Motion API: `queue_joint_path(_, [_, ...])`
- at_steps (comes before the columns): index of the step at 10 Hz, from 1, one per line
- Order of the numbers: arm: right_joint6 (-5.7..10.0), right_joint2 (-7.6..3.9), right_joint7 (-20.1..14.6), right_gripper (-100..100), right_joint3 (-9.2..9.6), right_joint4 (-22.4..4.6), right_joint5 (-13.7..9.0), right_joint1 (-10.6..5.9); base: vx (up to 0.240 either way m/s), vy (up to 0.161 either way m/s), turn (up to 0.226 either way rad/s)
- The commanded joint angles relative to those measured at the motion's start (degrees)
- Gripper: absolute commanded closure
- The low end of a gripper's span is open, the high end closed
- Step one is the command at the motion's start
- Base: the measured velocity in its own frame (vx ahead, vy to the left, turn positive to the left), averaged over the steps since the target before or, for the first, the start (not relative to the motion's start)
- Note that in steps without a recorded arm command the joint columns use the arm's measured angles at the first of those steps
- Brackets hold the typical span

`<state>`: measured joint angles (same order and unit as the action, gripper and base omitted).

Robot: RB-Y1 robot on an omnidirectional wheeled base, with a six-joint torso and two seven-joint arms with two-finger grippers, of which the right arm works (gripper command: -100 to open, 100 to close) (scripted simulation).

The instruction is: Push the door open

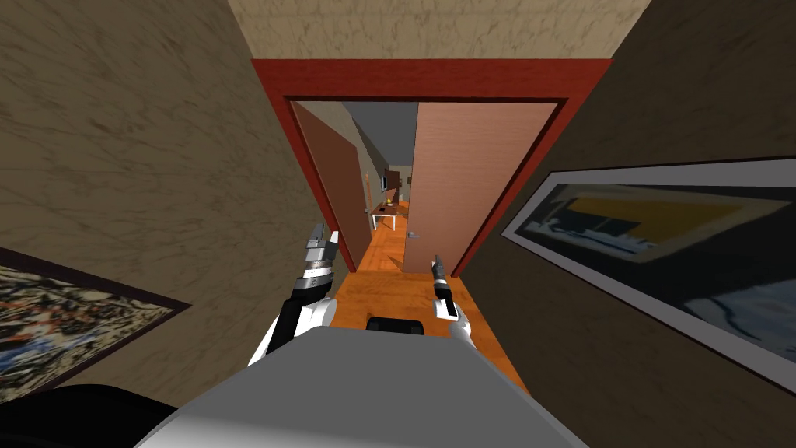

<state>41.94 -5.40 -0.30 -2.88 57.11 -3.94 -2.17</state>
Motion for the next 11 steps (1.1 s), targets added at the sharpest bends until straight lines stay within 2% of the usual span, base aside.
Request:
queue_joint_path(1, [0.67,-0.03,-0.09,-100,-0.07,-2.86,-0.09,-1.14,0.104,0.028,0.039])
queue_joint_path(7, [2.52,0.28,-0.13,-100,-0.25,-11.87,-0.33,-4.81,0.108,0.022,0.038])
queue_joint_path(8, [2.52,0.28,-0.13,-100,-0.25,-11.87,-0.33,-4.81,0.068,0.003,0.014])
queue_joint_path(11, [3.32,0.47,-0.15,-100,-0.33,-15.68,-0.43,-6.38,0.069,0.007,0.03])
